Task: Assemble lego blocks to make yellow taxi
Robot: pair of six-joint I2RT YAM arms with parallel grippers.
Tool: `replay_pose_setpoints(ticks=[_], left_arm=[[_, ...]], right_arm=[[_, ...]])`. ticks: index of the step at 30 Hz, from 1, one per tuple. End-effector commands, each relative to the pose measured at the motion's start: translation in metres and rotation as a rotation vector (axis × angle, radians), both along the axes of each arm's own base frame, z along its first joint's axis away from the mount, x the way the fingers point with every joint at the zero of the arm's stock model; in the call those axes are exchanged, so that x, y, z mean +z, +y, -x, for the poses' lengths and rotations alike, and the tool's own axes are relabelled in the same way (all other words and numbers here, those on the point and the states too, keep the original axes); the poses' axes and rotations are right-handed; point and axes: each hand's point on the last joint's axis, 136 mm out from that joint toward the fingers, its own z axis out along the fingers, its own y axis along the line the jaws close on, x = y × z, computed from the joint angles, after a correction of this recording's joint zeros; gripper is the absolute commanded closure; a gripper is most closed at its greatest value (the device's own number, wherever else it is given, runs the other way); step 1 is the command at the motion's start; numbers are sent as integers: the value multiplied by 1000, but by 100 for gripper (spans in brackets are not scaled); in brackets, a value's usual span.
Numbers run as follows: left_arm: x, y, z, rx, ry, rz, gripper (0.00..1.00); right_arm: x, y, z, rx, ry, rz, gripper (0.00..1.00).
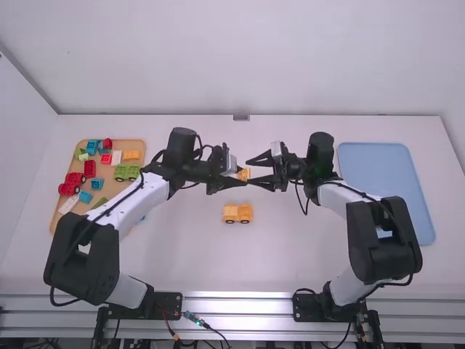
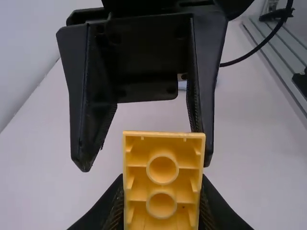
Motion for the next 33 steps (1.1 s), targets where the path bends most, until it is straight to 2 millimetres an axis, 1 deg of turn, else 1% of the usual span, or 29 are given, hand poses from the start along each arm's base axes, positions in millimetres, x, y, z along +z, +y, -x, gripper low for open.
replay_pose_setpoints(ticks=[1, 8, 10, 16, 20, 21, 22, 23, 24, 27, 29, 30, 31, 32, 33], left_arm=[[9, -1, 11, -23, 21, 46, 98], [12, -2, 8, -14, 19, 65, 98], [12, -2, 8, -15, 19, 66, 98], [13, -2, 8, -15, 13, 68, 98], [16, -3, 7, -10, 37, 82, 98], [17, -4, 7, -7, 40, 86, 98], [17, -3, 7, -7, 38, 86, 98], [18, -3, 6, -7, 31, 86, 98], [18, -4, 6, -8, 31, 87, 98], [18, -3, 6, -8, 29, 88, 97], [18, -4, 6, -9, 30, 87, 94], [18, -4, 6, -8, 31, 87, 98], [18, -4, 6, -8, 31, 87, 98], [18, -3, 6, -8, 31, 86, 98], [18, -4, 6, -8, 31, 87, 96]], right_arm=[[5, 0, 3, 4, -13, -4, 47], [5, 0, 4, 7, -10, -4, 49], [5, 0, 3, 6, -11, -4, 52], [5, 0, 3, 5, -11, -4, 53], [5, 0, 3, 3, -11, -3, 60], [5, 0, 3, 3, -11, -3, 65], [5, 0, 3, 3, -11, -3, 67], [5, 0, 3, 3, -11, -3, 73], [5, 0, 3, 3, -11, -3, 76], [5, 0, 3, 3, -11, -4, 78], [5, 0, 3, 3, -11, -3, 78], [5, 0, 3, 3, -12, -4, 79], [5, 0, 3, 4, -11, -4, 79], [5, 0, 3, 4, -11, -4, 81], [5, 0, 3, 3, -12, -4, 85]])
